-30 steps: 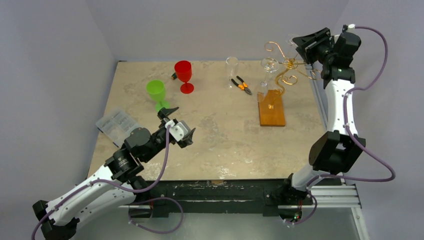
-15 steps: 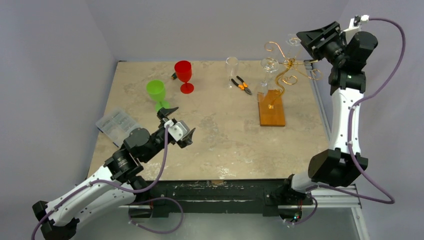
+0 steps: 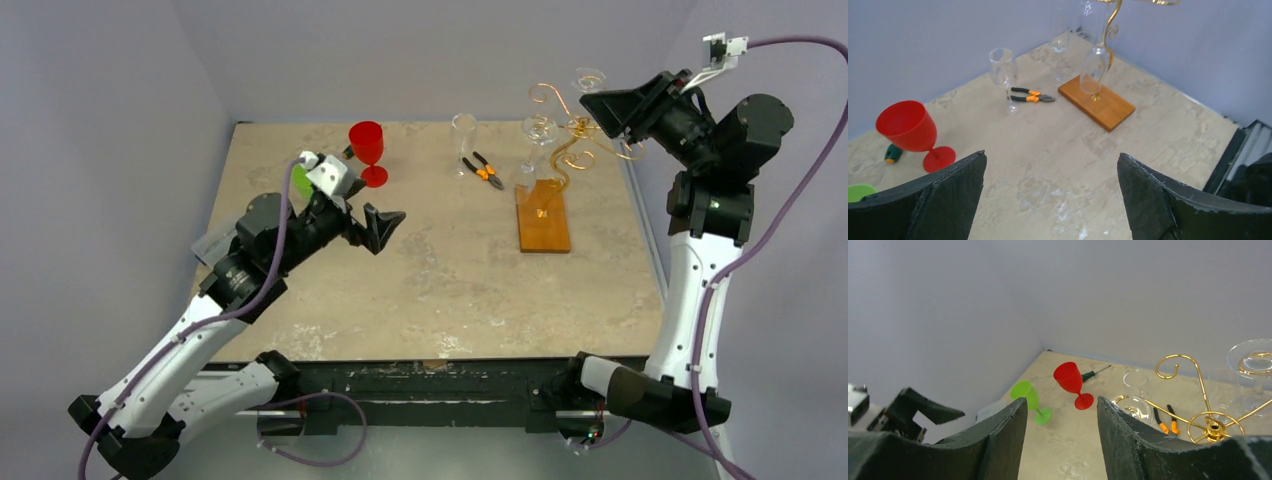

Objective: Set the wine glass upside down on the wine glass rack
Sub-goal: Turn the wine glass upside down at the wine rack, then move the wine rack to the center of the board.

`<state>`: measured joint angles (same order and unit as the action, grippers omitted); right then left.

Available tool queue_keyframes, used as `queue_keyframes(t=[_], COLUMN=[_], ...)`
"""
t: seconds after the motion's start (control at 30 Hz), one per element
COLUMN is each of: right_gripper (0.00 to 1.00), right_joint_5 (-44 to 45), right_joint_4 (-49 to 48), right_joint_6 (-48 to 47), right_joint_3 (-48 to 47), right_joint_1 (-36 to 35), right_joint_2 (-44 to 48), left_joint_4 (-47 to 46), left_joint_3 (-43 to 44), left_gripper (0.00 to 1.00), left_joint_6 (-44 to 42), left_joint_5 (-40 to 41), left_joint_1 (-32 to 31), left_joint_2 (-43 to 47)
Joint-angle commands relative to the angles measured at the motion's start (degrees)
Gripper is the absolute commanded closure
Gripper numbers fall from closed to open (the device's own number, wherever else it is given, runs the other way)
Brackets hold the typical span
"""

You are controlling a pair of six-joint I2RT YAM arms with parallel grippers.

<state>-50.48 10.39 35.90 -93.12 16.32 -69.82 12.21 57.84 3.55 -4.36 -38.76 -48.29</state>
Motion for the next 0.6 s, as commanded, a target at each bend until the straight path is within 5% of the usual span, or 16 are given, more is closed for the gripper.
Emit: queue_keyframes(t=[0.0, 0.57], right_gripper=[0.48, 0.46], right_joint_5=[-5.1, -6.0], right_joint_4=[5.2, 40.8], right_joint_6=[-11.1, -45.6], right_joint_3=[1.3, 4.8], right_joint_1=[0.3, 0.2], right_joint_2=[4.2, 16.8], left_joint_4=[3.0, 6.5], left_joint_3=[8.3, 35.3], left_gripper=[0.01, 0.04], left_joint_6=[14.4, 32.2], left_joint_5=[-6.3, -16.1], left_joint_1=[1.7, 7.9], left_joint_2=[-5.7, -35.2])
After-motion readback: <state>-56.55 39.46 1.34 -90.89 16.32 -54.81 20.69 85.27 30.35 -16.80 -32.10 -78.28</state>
